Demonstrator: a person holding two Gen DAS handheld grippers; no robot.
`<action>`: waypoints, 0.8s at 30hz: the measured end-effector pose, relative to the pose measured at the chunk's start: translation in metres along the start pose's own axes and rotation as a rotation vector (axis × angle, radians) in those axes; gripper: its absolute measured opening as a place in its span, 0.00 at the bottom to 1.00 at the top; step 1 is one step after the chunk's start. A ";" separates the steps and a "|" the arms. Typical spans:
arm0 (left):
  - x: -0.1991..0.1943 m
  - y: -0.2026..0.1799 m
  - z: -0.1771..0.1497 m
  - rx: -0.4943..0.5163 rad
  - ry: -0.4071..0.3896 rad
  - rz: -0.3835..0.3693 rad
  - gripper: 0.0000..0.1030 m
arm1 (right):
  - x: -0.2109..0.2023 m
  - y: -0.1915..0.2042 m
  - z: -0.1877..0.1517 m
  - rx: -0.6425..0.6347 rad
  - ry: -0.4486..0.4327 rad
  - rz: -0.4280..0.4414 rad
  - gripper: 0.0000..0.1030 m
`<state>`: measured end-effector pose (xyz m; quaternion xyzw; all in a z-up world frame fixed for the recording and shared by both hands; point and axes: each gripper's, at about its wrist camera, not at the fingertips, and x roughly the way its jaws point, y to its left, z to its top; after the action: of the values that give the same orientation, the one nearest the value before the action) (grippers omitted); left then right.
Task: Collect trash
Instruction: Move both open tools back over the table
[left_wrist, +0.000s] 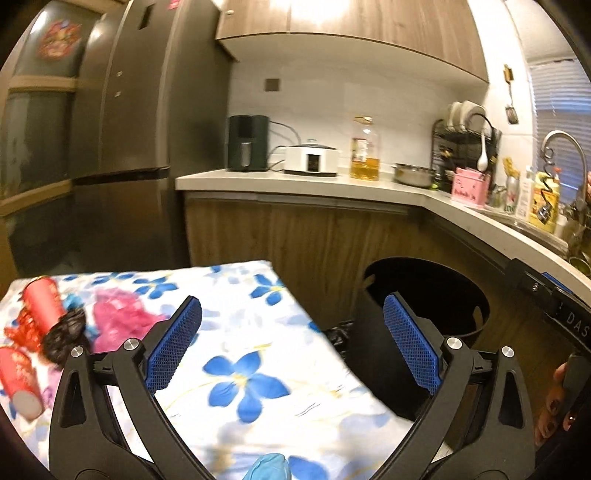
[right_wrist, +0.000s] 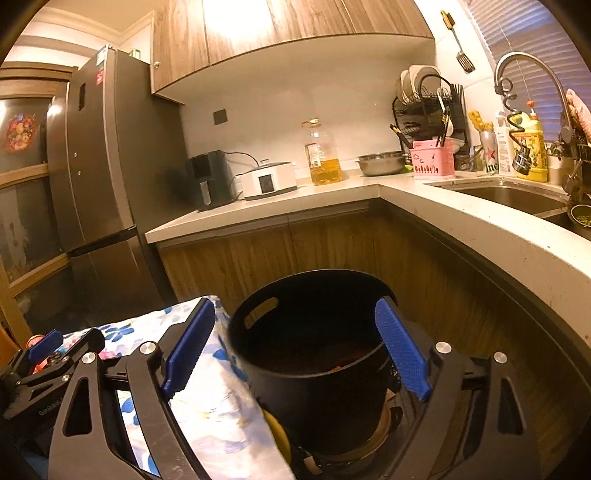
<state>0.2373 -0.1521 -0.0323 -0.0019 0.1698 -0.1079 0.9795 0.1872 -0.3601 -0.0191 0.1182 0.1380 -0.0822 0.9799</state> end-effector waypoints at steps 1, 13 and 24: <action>-0.004 0.006 -0.002 -0.003 0.001 0.016 0.95 | -0.003 0.005 -0.002 -0.007 -0.004 0.005 0.83; -0.041 0.077 -0.022 -0.060 0.029 0.176 0.95 | -0.009 0.059 -0.022 -0.042 0.029 0.079 0.83; -0.066 0.138 -0.049 -0.116 -0.007 0.282 0.95 | -0.002 0.119 -0.049 -0.090 0.058 0.176 0.83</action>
<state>0.1896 -0.0020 -0.0619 -0.0348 0.1708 0.0405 0.9839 0.1963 -0.2332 -0.0390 0.0880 0.1590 0.0141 0.9833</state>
